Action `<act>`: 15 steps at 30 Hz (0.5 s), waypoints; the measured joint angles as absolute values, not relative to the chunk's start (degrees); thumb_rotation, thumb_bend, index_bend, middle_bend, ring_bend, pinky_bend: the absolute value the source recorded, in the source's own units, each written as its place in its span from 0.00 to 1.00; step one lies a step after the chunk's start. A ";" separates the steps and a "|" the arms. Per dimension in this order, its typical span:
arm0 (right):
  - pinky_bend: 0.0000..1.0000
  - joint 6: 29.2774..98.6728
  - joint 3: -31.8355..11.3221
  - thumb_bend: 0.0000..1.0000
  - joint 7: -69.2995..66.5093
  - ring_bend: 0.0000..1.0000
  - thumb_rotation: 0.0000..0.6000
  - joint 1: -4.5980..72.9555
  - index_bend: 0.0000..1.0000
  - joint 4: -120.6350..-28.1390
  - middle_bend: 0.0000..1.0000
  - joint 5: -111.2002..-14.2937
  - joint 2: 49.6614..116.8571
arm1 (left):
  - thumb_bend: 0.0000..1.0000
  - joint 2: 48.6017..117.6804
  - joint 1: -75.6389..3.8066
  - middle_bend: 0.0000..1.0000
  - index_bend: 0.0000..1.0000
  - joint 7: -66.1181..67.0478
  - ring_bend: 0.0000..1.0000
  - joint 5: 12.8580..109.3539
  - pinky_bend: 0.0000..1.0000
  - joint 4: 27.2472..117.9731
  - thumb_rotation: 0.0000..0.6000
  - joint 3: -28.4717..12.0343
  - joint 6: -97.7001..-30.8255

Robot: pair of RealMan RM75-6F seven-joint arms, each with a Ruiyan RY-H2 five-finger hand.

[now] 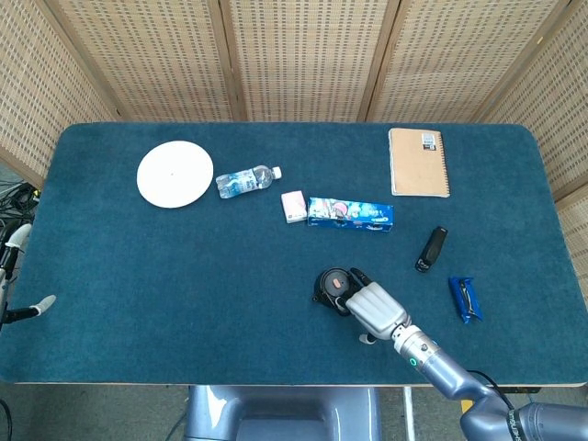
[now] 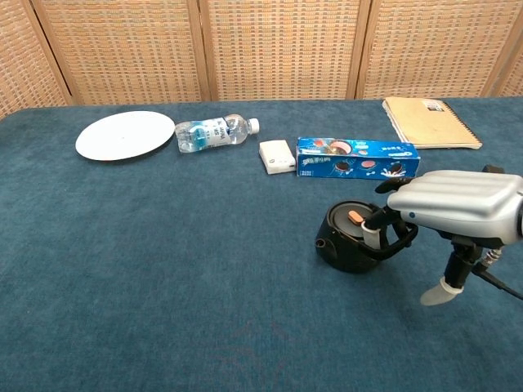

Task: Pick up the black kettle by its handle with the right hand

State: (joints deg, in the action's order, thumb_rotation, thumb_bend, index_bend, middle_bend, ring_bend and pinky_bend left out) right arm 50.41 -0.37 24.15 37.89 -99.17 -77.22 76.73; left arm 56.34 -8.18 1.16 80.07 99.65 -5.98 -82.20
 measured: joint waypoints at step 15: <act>0.00 48.73 0.38 0.00 27.01 0.51 1.00 38.99 0.50 -98.03 0.54 -75.82 78.11 | 0.00 56.20 -8.09 0.00 0.00 0.54 0.00 80.03 0.00 99.51 1.00 -6.06 -82.41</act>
State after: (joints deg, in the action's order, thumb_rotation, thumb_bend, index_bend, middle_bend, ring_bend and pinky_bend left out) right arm 48.73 0.38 27.01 38.99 -98.03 -75.82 78.11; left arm 56.20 -8.09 0.54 80.03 99.51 -6.06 -82.41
